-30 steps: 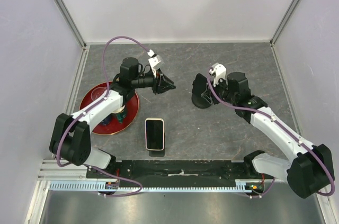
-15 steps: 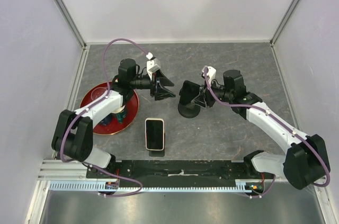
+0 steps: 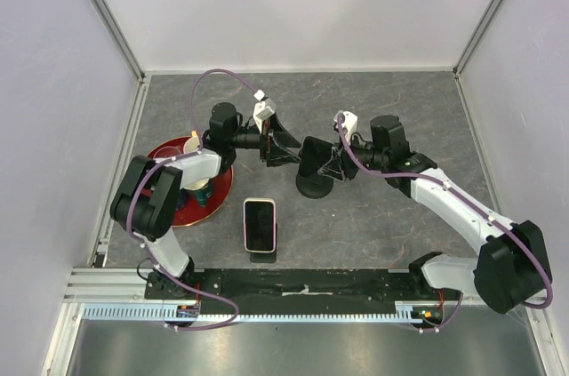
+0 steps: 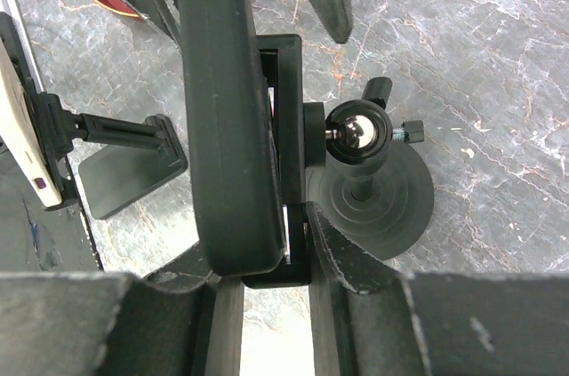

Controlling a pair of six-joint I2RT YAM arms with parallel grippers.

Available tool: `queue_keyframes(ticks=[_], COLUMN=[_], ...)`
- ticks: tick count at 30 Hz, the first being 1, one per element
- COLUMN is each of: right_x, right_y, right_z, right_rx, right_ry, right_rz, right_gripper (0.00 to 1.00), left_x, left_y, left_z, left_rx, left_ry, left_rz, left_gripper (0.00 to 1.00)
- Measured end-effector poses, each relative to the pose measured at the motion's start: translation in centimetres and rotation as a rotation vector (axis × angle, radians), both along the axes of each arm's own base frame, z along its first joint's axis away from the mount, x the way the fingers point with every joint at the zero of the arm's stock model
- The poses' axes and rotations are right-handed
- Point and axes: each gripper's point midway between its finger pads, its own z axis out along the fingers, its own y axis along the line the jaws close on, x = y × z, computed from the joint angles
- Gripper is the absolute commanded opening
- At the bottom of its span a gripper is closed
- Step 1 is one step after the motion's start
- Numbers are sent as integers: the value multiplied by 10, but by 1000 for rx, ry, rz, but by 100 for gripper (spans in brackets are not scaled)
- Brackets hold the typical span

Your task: Place the phone on the phone stand

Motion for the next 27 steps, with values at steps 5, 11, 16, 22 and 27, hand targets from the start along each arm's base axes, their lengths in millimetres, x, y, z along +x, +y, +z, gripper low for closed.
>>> queue_keyframes(ticks=[5, 11, 16, 22, 27], right_x=[-2, -2, -2, 0, 7], right_y=[3, 5, 5, 5, 4], right_z=[0, 0, 0, 0, 0], right_rx=[1, 0, 1, -3, -51], right_ry=[1, 2, 4, 12, -23], right_rz=[17, 21, 20, -6, -155], right_gripper=[2, 6, 10, 0, 0], left_x=[-2, -9, -10, -9, -2], left_y=[-6, -7, -7, -9, -8], left_z=[6, 9, 9, 10, 13], left_rx=[-56, -81, -82, -60, -9], left_ry=[-2, 8, 1, -39, -59], left_rz=[-45, -97, -105, -102, -2], left_gripper=[60, 39, 17, 2, 2])
